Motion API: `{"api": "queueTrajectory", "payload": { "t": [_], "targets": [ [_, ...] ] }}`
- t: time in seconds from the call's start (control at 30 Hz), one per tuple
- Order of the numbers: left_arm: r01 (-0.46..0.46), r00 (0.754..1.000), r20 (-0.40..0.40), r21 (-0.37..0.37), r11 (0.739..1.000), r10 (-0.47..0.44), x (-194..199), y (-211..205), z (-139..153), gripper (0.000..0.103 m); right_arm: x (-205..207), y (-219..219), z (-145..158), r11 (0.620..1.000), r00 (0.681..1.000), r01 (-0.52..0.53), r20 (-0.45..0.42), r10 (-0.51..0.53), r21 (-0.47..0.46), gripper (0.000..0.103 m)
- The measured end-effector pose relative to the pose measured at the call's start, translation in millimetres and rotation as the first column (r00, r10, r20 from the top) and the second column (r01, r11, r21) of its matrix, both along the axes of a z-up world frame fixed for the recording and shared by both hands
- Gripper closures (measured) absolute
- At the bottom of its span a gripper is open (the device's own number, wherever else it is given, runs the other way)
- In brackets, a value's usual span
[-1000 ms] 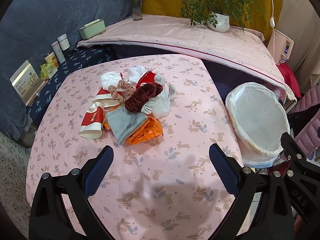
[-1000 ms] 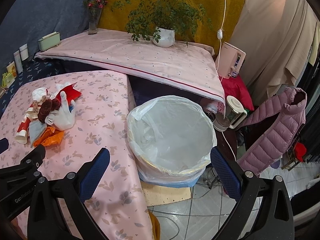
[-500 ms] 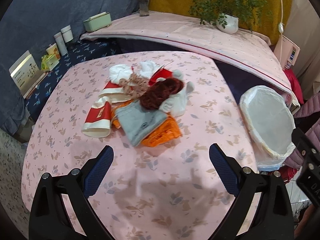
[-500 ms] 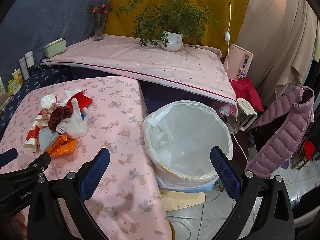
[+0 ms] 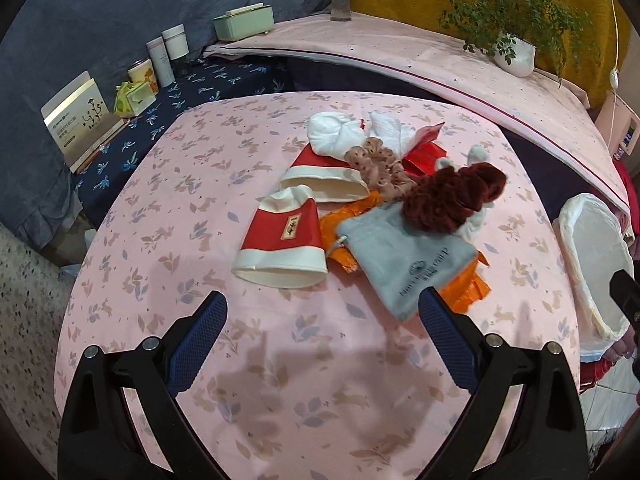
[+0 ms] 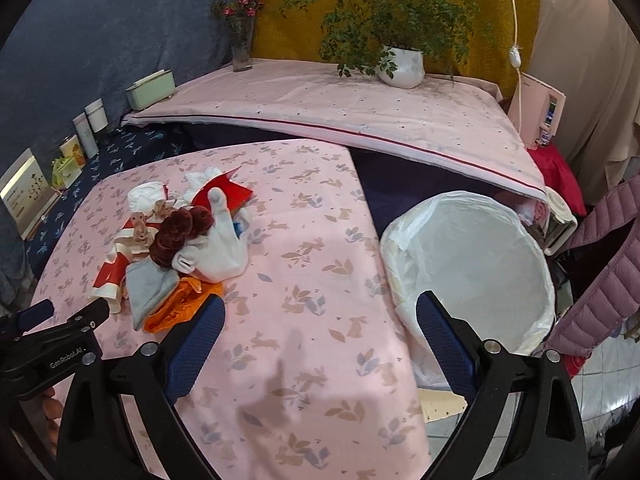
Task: Collect trash
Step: 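Reach the right gripper to the dark red velvet scrunchie and close on it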
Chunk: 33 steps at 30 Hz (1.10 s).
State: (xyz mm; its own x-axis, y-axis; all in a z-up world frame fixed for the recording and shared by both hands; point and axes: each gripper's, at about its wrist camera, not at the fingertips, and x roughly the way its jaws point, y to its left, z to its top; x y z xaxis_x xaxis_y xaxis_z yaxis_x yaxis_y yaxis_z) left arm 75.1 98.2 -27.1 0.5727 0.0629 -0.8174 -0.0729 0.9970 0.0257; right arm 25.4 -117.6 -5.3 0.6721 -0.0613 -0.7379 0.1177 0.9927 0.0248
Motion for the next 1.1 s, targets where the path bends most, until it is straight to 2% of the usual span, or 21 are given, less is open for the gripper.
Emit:
{"api": "queueTrajectory", "payload": {
  "t": [0.17, 0.5, 0.67, 0.7, 0.73, 0.83, 0.97, 1.07, 1.1],
  "targets": [
    [-0.011, 1.000, -0.010, -0.035, 0.999, 0.011, 13, 16, -4, 0.011, 19, 25, -3, 0.999, 0.999, -0.051, 0.000, 0.051, 0.008, 0.016],
    [-0.020, 1.000, 0.006, -0.047, 0.999, 0.021, 33, 33, -3, 0.011, 69, 70, -1, 0.991, 0.992, -0.124, 0.012, 0.124, 0.043, 0.026],
    [-0.042, 0.999, -0.020, -0.062, 0.997, 0.041, 39, 50, -14, 0.011, 95, 85, -17, 0.990, 0.992, -0.125, -0.029, 0.127, 0.058, 0.041],
    [-0.046, 0.999, -0.026, -0.066, 0.997, 0.045, 40, 54, -17, 0.011, 98, 86, -22, 0.990, 0.991, -0.123, -0.041, 0.126, 0.064, 0.049],
    [-0.052, 0.998, -0.033, -0.070, 0.996, 0.050, 42, 57, -20, 0.011, 101, 86, -26, 0.989, 0.990, -0.126, -0.053, 0.131, 0.079, 0.061],
    [-0.064, 0.997, -0.054, -0.093, 0.994, 0.060, 46, 66, -28, 0.014, 104, 87, -33, 0.984, 0.988, -0.129, -0.069, 0.138, 0.120, 0.078],
    [-0.068, 0.995, -0.084, -0.154, 0.986, 0.056, 54, 70, -36, 0.015, 102, 89, -28, 0.984, 0.988, -0.135, -0.055, 0.142, 0.111, 0.089],
    [-0.056, 0.995, -0.092, -0.169, 0.984, 0.041, 61, 64, -42, 0.015, 100, 88, -20, 0.984, 0.989, -0.137, -0.040, 0.143, 0.117, 0.090],
    [-0.050, 0.995, -0.096, -0.168, 0.984, 0.034, 63, 62, -44, 0.018, 99, 88, -17, 0.983, 0.989, -0.139, -0.034, 0.144, 0.120, 0.090]
  ]
}}
